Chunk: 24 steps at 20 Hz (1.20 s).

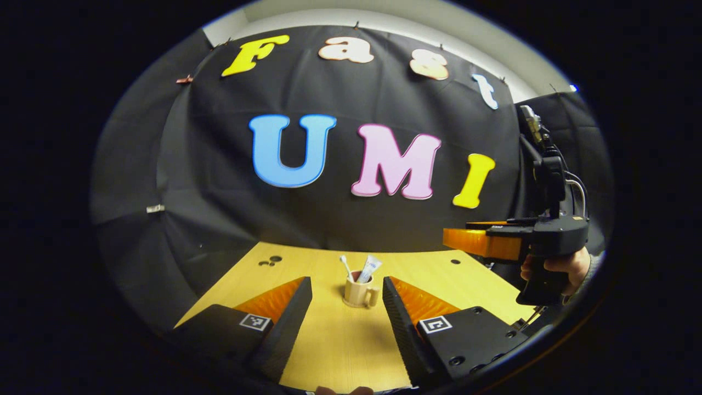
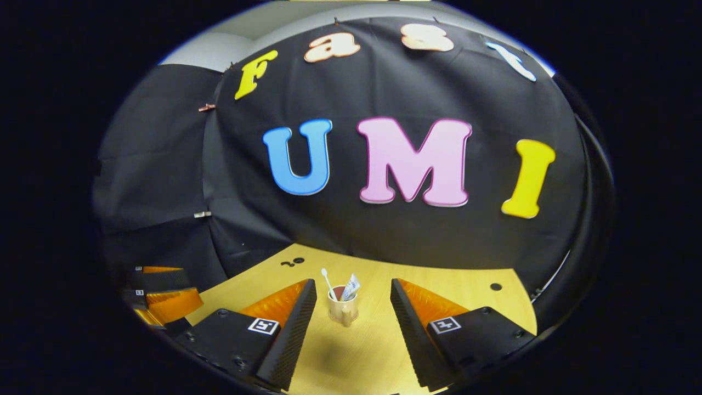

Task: Put the toothbrush and toothpaste on the desktop into the cup, then pick up the cup and place it on the coaster on the desktop.

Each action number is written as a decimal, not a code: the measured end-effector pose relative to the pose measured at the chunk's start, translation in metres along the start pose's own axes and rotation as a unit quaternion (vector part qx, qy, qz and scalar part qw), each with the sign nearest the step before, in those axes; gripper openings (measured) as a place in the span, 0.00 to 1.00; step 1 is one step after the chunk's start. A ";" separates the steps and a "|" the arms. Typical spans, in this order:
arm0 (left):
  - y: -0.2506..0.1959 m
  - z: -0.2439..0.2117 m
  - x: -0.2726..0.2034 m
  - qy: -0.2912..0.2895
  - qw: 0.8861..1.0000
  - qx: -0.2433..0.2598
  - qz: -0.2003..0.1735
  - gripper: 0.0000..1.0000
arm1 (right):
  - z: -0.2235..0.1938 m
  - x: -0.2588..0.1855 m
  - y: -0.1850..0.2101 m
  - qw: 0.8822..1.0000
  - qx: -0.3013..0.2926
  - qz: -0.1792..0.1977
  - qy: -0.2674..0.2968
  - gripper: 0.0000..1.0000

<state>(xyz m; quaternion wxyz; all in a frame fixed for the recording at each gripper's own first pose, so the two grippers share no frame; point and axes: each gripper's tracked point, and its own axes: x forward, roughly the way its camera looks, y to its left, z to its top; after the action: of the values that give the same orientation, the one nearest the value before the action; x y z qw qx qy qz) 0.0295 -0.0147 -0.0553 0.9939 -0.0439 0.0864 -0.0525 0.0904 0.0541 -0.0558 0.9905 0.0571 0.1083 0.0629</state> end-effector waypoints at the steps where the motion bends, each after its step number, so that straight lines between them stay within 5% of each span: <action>1: -0.008 0.011 -0.004 -0.012 1.000 0.005 -0.008 0.84 | 0.007 -0.016 0.001 1.000 0.000 -0.007 -0.010 0.84; 4: -0.036 0.038 -0.016 -0.048 0.998 0.031 -0.028 0.84 | 0.027 -0.061 -0.008 0.999 -0.010 -0.036 -0.035 0.95; 8: -0.075 0.051 -0.025 -0.064 0.996 0.050 -0.038 0.86 | 0.049 -0.097 -0.025 0.995 -0.019 -0.060 -0.072 0.96; 24: -0.150 0.079 -0.022 -0.091 0.993 0.076 0.010 0.95 | 0.064 -0.142 -0.083 0.994 -0.014 -0.034 -0.106 0.97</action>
<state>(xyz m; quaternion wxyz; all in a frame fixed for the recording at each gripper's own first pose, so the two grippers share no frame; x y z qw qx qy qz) 0.0069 -0.1549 0.0401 0.9986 0.0274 -0.0084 -0.0452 -0.0232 -0.0536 0.0252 0.9986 0.0462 0.0035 0.0244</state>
